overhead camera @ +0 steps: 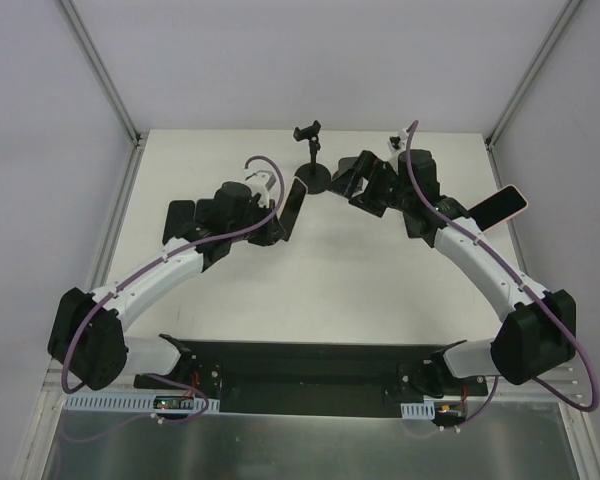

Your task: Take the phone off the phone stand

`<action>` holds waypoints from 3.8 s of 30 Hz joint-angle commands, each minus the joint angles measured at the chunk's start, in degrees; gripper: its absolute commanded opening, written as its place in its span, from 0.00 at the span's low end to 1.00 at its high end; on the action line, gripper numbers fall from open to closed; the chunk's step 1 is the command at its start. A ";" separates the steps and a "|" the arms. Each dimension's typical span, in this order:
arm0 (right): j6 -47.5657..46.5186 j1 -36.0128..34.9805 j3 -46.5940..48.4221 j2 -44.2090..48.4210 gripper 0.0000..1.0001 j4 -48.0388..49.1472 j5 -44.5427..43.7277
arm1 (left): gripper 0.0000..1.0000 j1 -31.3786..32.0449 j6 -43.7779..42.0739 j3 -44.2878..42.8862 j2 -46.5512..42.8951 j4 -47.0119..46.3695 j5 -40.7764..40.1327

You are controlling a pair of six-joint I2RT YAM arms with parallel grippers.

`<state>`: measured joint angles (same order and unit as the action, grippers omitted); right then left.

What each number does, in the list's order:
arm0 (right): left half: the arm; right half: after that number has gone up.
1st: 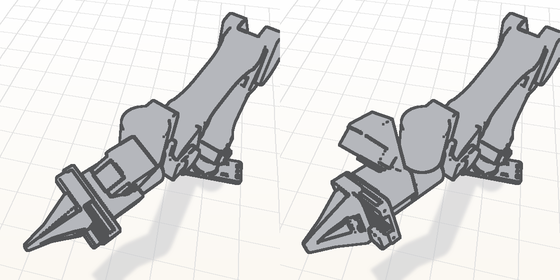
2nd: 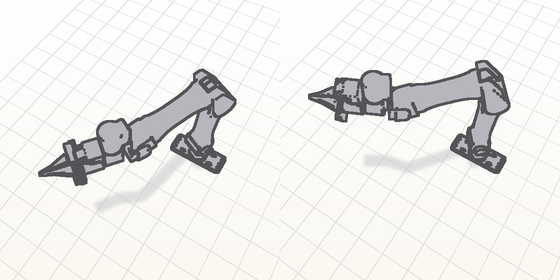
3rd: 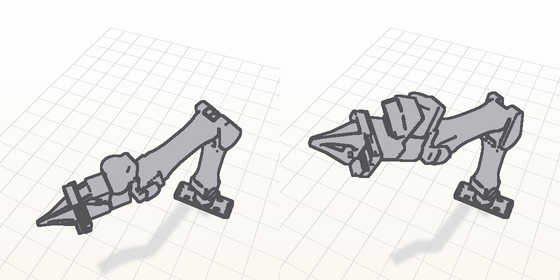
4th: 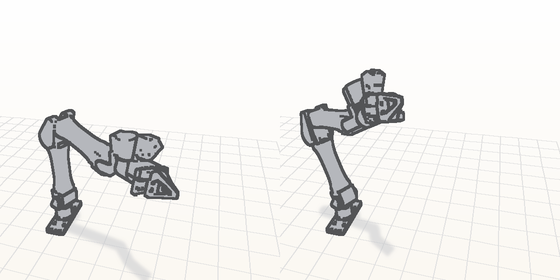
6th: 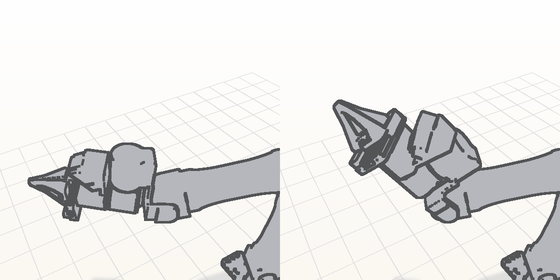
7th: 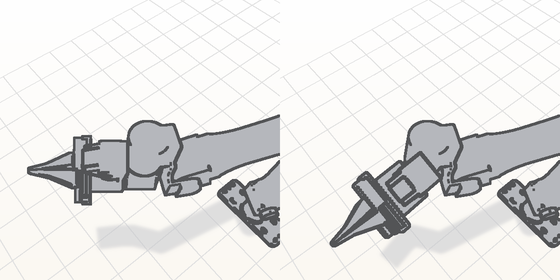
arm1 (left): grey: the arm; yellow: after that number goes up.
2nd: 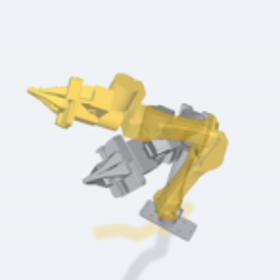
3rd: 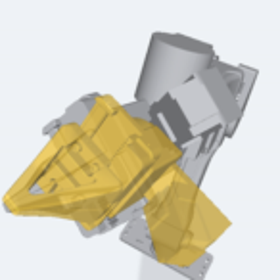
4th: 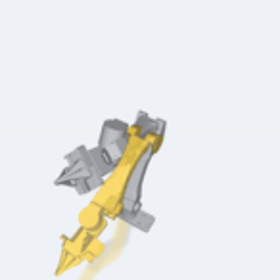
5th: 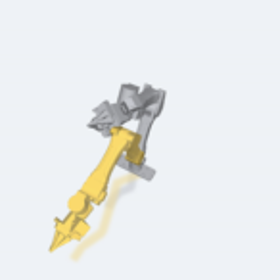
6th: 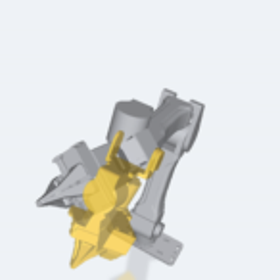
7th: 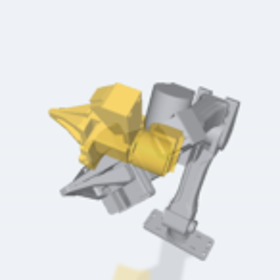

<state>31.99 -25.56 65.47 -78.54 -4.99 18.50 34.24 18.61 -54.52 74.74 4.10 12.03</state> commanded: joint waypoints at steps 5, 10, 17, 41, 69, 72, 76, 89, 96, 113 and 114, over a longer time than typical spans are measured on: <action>-10.62 2.36 2.82 3.31 0.96 -6.34 -5.58 | 0.00 -13.48 8.02 7.94 -6.19 -2.78 -2.54; -12.83 2.80 2.82 3.49 0.96 -7.40 -5.32 | 0.00 -19.29 8.63 8.21 -1.46 -2.60 -1.49; -13.62 3.06 1.06 4.10 0.96 -7.40 -4.09 | 0.00 -22.64 6.88 3.90 8.13 -2.87 1.06; -14.14 5.35 -0.61 4.10 0.96 -7.22 -1.10 | 0.32 -26.50 6.09 0.74 18.34 -1.38 4.23; -14.41 5.52 1.06 2.52 0.96 -7.66 -0.31 | 0.74 -26.50 -0.77 -9.20 22.12 7.50 -5.00; -14.58 5.52 1.32 2.43 0.96 -8.10 -0.31 | 0.79 -26.59 -1.21 -10.16 22.47 7.68 -5.09; -15.02 5.44 1.76 2.25 0.96 -8.45 -0.31 | 0.89 -26.50 -2.08 -12.53 23.78 7.85 -5.62; -15.82 5.96 1.24 3.39 0.96 -9.51 -1.01 | 0.97 -26.50 -3.76 -25.01 35.38 10.67 -10.01; -15.90 6.49 0.71 4.01 0.96 -9.95 -1.45 | 0.97 -26.50 -4.90 -27.13 38.02 11.11 -8.26; -15.46 6.49 1.41 3.22 0.96 -9.95 -1.28 | 0.98 -24.04 -7.27 -30.91 39.61 11.02 -2.89; -15.46 6.58 1.50 3.31 0.96 -10.03 -1.28 | 0.98 -23.87 -7.36 -30.99 39.69 11.19 -2.89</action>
<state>17.02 -19.35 64.71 -76.49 -14.96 17.21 9.47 12.60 -82.89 114.21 14.52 7.33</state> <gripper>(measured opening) 0.962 0.974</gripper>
